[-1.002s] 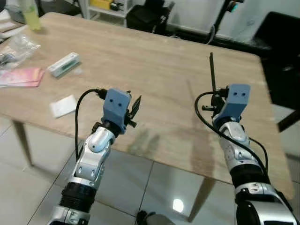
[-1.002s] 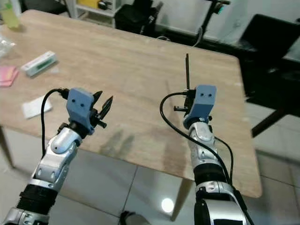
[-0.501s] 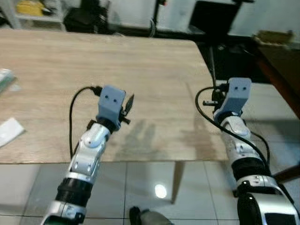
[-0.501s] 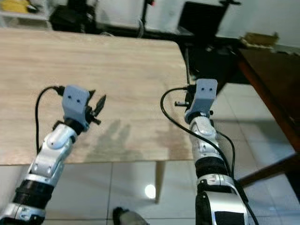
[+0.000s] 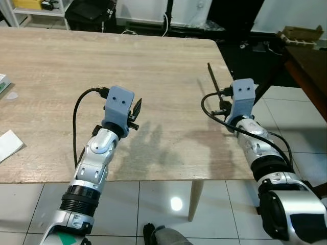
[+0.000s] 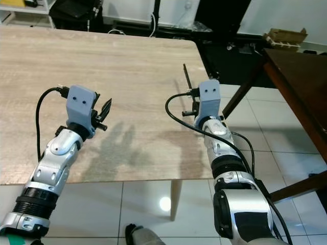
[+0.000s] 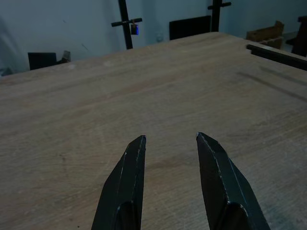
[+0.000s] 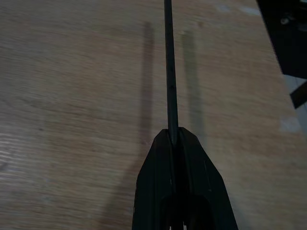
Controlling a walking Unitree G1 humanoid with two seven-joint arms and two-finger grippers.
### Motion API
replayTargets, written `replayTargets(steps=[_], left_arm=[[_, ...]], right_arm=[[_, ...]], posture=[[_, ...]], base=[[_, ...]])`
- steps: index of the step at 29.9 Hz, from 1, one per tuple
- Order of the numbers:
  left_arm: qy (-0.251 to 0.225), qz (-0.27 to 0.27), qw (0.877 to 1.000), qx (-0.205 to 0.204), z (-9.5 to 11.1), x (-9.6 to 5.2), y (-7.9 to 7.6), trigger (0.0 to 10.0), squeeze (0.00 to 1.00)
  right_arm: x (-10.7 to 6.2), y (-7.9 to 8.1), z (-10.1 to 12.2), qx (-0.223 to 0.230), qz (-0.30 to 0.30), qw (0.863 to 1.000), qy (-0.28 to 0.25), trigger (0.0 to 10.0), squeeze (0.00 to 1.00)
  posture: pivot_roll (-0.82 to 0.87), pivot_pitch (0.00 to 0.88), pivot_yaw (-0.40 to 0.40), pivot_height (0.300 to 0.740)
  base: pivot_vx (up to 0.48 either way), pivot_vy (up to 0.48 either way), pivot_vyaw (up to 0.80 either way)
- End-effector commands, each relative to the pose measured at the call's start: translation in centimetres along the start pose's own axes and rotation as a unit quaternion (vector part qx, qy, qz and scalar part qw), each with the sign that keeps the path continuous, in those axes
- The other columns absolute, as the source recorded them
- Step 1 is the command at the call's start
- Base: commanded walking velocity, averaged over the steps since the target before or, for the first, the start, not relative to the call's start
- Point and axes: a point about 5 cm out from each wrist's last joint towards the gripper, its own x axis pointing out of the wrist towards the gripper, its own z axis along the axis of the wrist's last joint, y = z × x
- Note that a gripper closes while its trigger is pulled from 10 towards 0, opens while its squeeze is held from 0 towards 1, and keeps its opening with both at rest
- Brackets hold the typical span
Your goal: Setting the table
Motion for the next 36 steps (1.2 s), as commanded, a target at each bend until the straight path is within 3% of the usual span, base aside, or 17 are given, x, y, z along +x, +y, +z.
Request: replayTargets(steps=[1, 18, 24, 28, 36], left_arm=[[0.011, 0.000, 1.000, 0.000, -0.5, -0.4, -0.4, 10.0, 0.00], [0.013, 0.002, 1.000, -0.005, -0.6, -0.7, -0.6, 10.0, 0.00], [0.013, 0.005, 1.000, -0.006, -0.7, -0.9, -0.6, 10.0, 0.00], [0.011, 0.010, 1.000, -0.010, -0.7, -1.0, -0.6, 10.0, 0.00], [0.007, 0.008, 1.000, -0.023, -0.7, -1.1, -1.0, 10.0, 0.00]], right_arm=[[0.1, 0.3, 0.0, -0.007, 0.013, 1.000, 0.014, 10.0, 0.00], [-0.3, 1.2, -0.4, 0.001, 0.022, 0.999, 0.026, 10.0, 0.00], [-2.0, 2.1, -1.3, 0.016, 0.019, 0.999, 0.023, 10.0, 0.00], [-4.0, 2.9, -1.9, 0.034, 0.010, 0.999, 0.009, 10.0, 0.00], [-5.1, 3.1, -2.4, 0.036, 0.000, 0.999, 0.024, 10.0, 0.00]], posture=[[0.06, 0.107, -0.065, 0.740], [0.05, 0.094, -0.067, 0.740], [0.05, 0.089, -0.067, 0.740], [0.04, 0.087, -0.056, 0.740], [0.03, 0.083, -0.050, 0.740]], base=[[0.000, 0.000, 0.00], [0.000, 0.000, 0.00], [0.000, 0.000, 0.00], [0.000, 0.000, 0.00], [0.000, 0.000, 0.00]])
